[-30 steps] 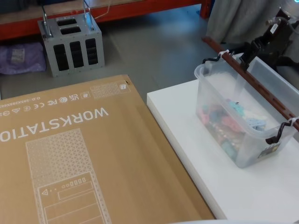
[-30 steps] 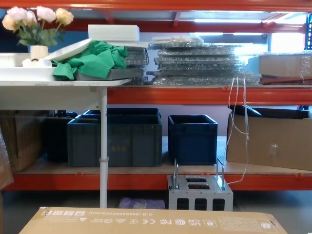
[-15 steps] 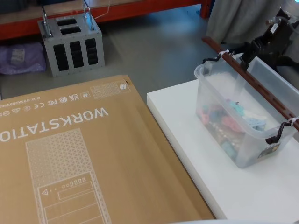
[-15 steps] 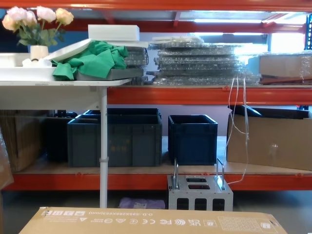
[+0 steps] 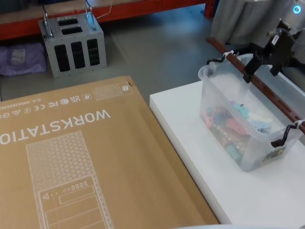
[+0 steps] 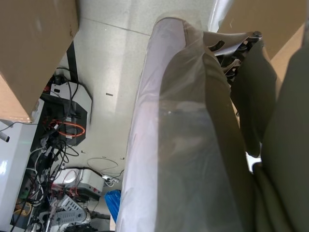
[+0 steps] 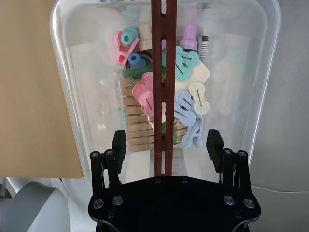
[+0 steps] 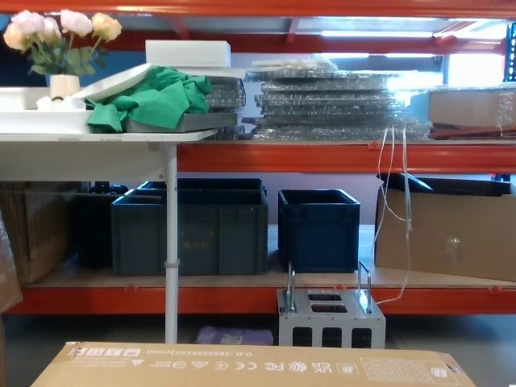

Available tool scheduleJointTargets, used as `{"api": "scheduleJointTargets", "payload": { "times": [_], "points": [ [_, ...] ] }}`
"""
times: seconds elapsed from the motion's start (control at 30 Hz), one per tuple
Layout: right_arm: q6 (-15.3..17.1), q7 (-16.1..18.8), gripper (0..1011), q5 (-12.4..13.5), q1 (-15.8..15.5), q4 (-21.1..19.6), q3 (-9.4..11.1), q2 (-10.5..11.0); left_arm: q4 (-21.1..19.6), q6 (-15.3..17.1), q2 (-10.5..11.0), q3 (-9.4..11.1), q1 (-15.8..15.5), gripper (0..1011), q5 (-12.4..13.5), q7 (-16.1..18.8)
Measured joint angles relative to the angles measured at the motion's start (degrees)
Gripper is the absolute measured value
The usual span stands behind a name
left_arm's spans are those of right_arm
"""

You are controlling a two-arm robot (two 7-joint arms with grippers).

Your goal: Use one hand to grasp the basket and place it at the designated location.

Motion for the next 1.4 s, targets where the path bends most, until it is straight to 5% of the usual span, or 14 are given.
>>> {"api": "scheduleJointTargets", "payload": {
  "times": [0.8, 1.4],
  "points": [
    [-1.98, -0.07, 1002, -1.53, -0.45, 2.59, -1.19, -1.85, 0.00, 0.00, 0.00, 0.00, 0.00, 0, 0.00, 0.00],
    [-3.53, 1.15, 1001, -2.32, -0.57, 5.84, -4.39, -4.93, 0.00, 0.00, 0.00, 0.00, 0.00, 0, 0.00, 0.00]
  ]
}}
